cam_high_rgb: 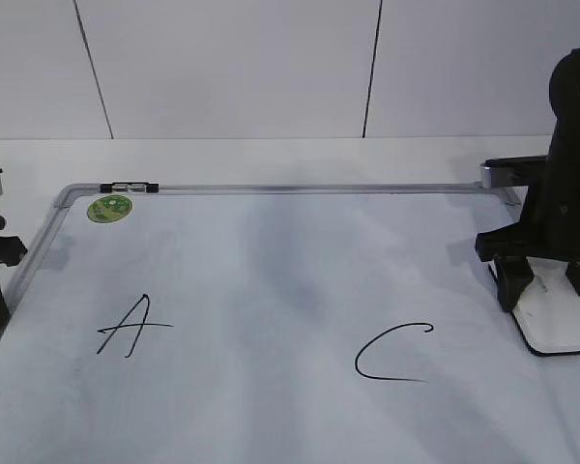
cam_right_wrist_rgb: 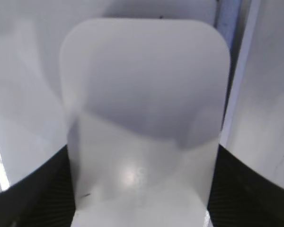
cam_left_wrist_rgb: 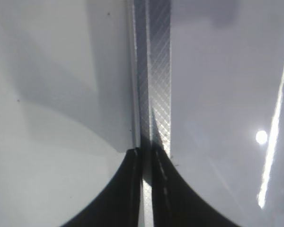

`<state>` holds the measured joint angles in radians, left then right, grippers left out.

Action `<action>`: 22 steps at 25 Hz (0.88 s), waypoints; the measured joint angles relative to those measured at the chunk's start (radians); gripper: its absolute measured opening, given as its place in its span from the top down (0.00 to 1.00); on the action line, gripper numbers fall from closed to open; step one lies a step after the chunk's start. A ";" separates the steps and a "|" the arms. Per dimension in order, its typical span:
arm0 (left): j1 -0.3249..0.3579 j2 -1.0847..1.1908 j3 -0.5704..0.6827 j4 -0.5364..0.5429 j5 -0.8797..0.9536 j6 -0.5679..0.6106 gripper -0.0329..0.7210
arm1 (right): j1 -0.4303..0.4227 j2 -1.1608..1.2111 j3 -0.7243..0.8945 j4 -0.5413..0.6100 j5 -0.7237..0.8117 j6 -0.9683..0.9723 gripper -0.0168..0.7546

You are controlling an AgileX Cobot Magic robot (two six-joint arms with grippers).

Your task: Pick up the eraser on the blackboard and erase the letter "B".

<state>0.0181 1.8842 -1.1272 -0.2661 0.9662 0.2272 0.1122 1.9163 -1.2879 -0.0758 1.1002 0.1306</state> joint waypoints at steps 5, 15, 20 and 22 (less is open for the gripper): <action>0.000 0.000 0.000 0.000 0.000 0.000 0.94 | 0.000 0.002 0.000 0.002 0.002 0.027 0.27; 0.000 0.001 0.000 -0.005 0.002 0.000 0.94 | 0.000 0.003 0.000 -0.011 0.009 0.029 0.27; 0.000 0.001 0.000 -0.005 0.002 0.000 0.94 | 0.000 0.003 0.000 -0.011 0.008 0.029 0.26; 0.000 0.001 0.000 -0.005 0.002 0.000 0.94 | 0.000 0.005 0.000 -0.013 0.008 0.031 0.20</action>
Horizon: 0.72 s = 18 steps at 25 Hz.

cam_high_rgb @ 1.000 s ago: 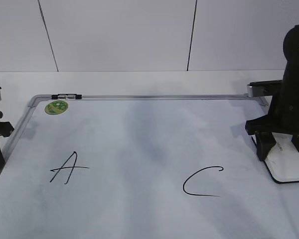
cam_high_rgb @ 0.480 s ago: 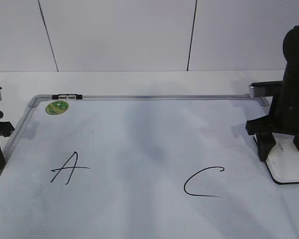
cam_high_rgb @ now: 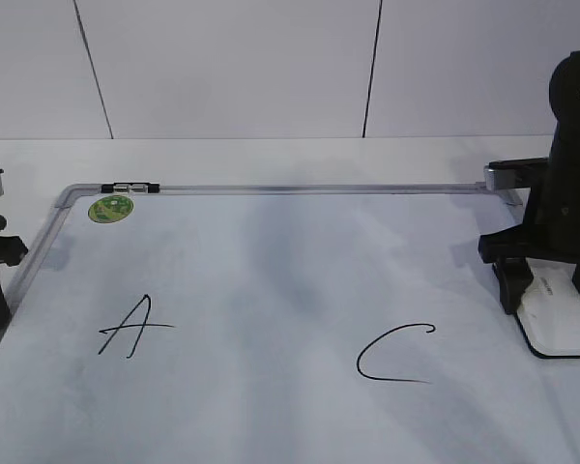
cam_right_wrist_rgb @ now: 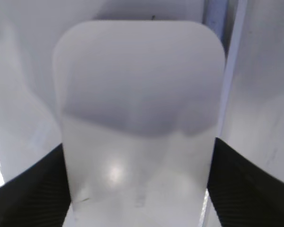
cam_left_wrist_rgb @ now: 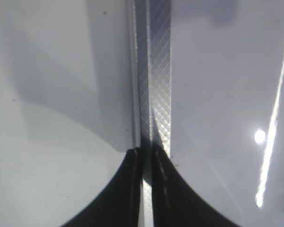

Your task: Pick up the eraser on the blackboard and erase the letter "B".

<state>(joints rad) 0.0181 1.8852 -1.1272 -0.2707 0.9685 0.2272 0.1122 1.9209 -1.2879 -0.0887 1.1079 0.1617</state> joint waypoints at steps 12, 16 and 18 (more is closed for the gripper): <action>0.000 0.000 0.000 0.000 0.000 0.002 0.94 | 0.000 0.002 -0.038 -0.013 0.042 0.000 0.12; 0.000 0.000 0.000 0.000 0.000 0.002 0.94 | 0.000 0.002 -0.087 -0.015 0.085 0.000 0.13; 0.000 0.000 0.000 0.000 0.000 0.002 0.94 | 0.000 0.002 -0.116 -0.015 0.091 0.000 0.15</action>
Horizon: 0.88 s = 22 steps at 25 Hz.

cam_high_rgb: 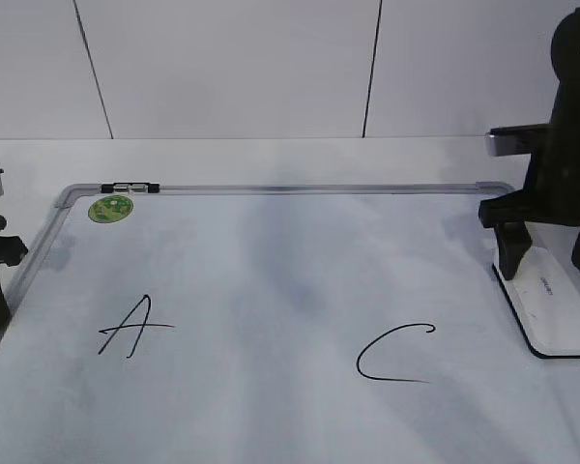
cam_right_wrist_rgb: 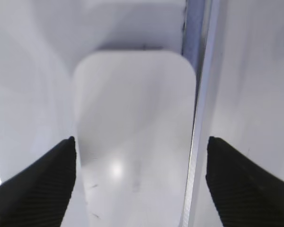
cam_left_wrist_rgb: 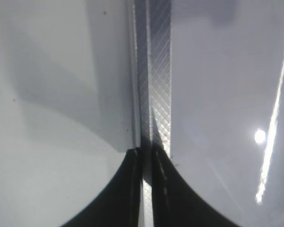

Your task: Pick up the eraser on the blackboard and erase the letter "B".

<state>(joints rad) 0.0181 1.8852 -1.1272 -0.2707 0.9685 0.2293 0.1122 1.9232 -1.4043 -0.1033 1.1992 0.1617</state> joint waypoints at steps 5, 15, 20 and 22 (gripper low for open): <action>0.000 0.000 0.000 -0.002 0.000 0.000 0.94 | 0.000 0.000 -0.070 0.029 0.009 0.002 0.21; 0.000 0.000 0.000 -0.007 0.000 0.000 0.94 | 0.000 0.000 -0.129 0.073 0.015 -0.002 0.24; 0.000 0.000 0.000 -0.012 0.000 0.006 0.91 | 0.000 0.000 -0.129 0.077 0.016 -0.002 0.24; 0.000 0.000 0.000 -0.012 0.000 0.013 0.87 | 0.000 0.001 -0.129 0.083 0.016 -0.002 0.27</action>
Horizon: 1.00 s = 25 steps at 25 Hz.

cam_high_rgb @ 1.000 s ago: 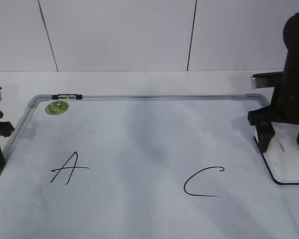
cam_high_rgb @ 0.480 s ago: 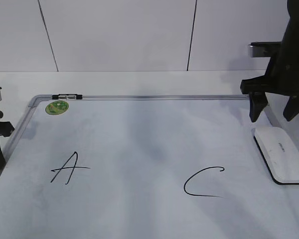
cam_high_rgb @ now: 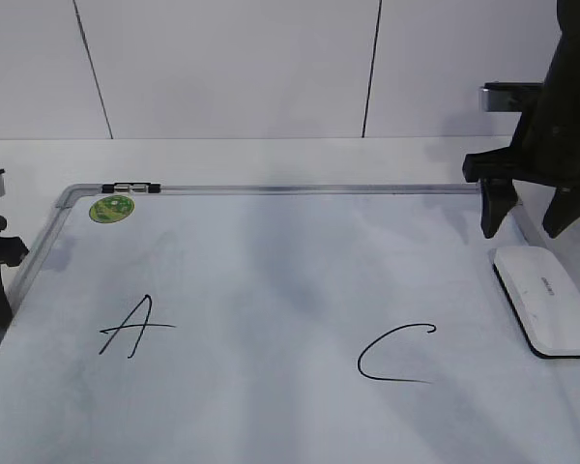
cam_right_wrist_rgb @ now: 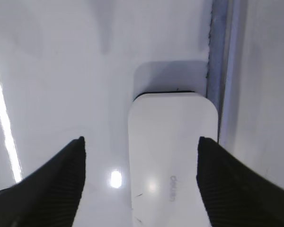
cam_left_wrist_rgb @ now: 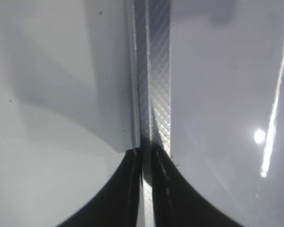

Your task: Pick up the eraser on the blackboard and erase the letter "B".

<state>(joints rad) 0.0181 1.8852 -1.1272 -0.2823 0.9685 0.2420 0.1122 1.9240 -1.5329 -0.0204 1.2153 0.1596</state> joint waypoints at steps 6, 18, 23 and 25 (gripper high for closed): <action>0.000 0.000 0.000 -0.009 0.004 0.004 0.73 | 0.000 0.002 0.000 0.006 0.000 -0.004 0.47; 0.000 -0.053 0.000 0.007 0.011 -0.009 0.64 | 0.000 -0.121 0.000 0.012 0.005 -0.048 0.88; 0.000 -0.124 0.000 0.041 0.065 -0.013 0.64 | 0.000 -0.197 0.000 0.032 0.008 -0.053 0.89; 0.000 -0.143 0.000 0.063 0.105 -0.021 0.64 | 0.000 -0.232 0.000 0.041 0.010 -0.053 0.89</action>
<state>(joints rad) 0.0181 1.7418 -1.1272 -0.2197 1.0734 0.2206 0.1122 1.6916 -1.5329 0.0204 1.2257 0.1066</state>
